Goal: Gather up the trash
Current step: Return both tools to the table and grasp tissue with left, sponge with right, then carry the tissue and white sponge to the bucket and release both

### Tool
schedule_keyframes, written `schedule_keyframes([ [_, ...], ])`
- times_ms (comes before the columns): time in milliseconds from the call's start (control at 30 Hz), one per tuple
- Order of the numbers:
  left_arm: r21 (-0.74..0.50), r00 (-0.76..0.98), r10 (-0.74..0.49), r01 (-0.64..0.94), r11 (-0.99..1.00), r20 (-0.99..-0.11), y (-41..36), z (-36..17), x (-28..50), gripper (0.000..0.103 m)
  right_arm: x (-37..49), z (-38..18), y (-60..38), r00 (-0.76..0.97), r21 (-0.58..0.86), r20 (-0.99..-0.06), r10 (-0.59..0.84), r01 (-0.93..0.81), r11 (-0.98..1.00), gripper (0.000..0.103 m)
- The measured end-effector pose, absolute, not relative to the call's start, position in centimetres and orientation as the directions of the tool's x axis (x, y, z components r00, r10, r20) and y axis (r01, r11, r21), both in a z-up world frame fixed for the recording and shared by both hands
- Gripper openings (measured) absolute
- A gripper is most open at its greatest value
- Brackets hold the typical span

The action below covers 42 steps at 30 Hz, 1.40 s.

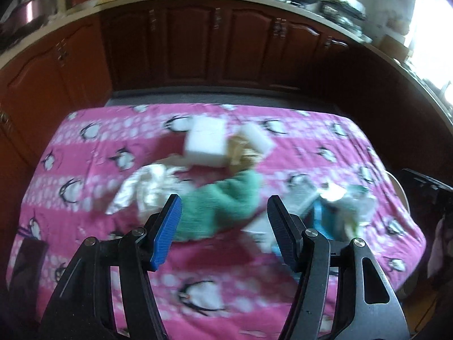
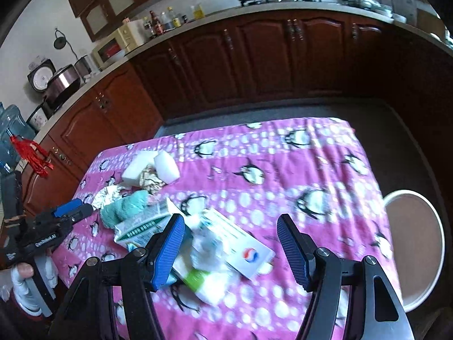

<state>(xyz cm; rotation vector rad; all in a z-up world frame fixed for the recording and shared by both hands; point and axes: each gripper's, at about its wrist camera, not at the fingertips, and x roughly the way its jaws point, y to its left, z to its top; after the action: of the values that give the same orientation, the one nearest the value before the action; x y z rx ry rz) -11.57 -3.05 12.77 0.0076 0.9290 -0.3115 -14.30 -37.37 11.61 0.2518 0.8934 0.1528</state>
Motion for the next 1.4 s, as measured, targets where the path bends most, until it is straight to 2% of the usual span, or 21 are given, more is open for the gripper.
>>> schedule_keyframes([
  [367, -0.148, 0.518, -0.244, 0.220, 0.964, -0.820, 1.9, 8.8, -6.4, 0.062, -4.1, 8.3, -29.6, 0.494, 0.317, -0.801, 0.339, -0.132, 0.939, 0.065],
  [600, -0.147, 0.465, -0.237, 0.222, 0.964, -0.853, 2.3, 6.5, -3.6, 0.062, 1.7, 5.2, -25.5, 0.415, 0.281, -0.849, 0.328, -0.172, 0.944, 0.065],
  [767, -0.121, 0.447, -0.211, 0.221, 0.968, -0.869, 2.0, 5.2, -2.0, 0.062, 4.5, 2.7, -24.1, 0.354, 0.293, -0.872, 0.337, -0.174, 0.940, 0.055],
  [800, -0.120, 0.444, -0.209, 0.219, 0.968, -0.871, 2.0, 4.9, -1.7, 0.062, 4.8, 2.3, -23.9, 0.348, 0.294, -0.874, 0.338, -0.174, 0.940, 0.051],
  [833, -0.126, 0.437, -0.212, 0.217, 0.968, -0.874, 2.0, 4.7, -1.5, 0.062, 5.0, 2.1, -23.9, 0.346, 0.291, -0.876, 0.335, -0.174, 0.941, 0.042],
  [900, -0.145, 0.420, -0.226, 0.215, 0.966, -0.879, 2.1, 4.2, -1.1, 0.061, 5.2, 1.7, -23.9, 0.339, 0.307, -0.873, 0.350, -0.175, 0.936, 0.031],
  [933, -0.154, 0.408, -0.233, 0.217, 0.964, -0.883, 2.0, 4.0, -1.0, 0.060, 5.1, 1.8, -24.0, 0.347, 0.315, -0.867, 0.358, -0.175, 0.933, 0.030],
  [1000, -0.154, 0.408, -0.234, 0.219, 0.963, -0.883, 2.1, 3.7, -0.9, 0.046, 4.6, 2.5, -24.5, 0.368, 0.320, -0.856, 0.363, -0.175, 0.931, 0.029],
  [1067, -0.151, 0.418, -0.232, 0.218, 0.964, -0.878, 2.5, 3.8, -1.2, 0.026, 3.9, 3.4, -25.3, 0.389, 0.335, -0.841, 0.377, -0.173, 0.926, 0.029],
  [1167, -0.172, 0.436, -0.254, 0.220, 0.960, -0.863, 3.0, 4.8, -1.9, 0.020, 2.6, 5.3, -27.1, 0.431, 0.352, -0.814, 0.390, -0.169, 0.921, 0.029],
  [1400, -0.186, 0.480, -0.278, 0.230, 0.955, -0.832, 3.3, 8.6, -4.4, 0.018, -1.3, 8.1, -30.1, 0.481, 0.394, -0.770, 0.419, -0.158, 0.905, 0.029],
])
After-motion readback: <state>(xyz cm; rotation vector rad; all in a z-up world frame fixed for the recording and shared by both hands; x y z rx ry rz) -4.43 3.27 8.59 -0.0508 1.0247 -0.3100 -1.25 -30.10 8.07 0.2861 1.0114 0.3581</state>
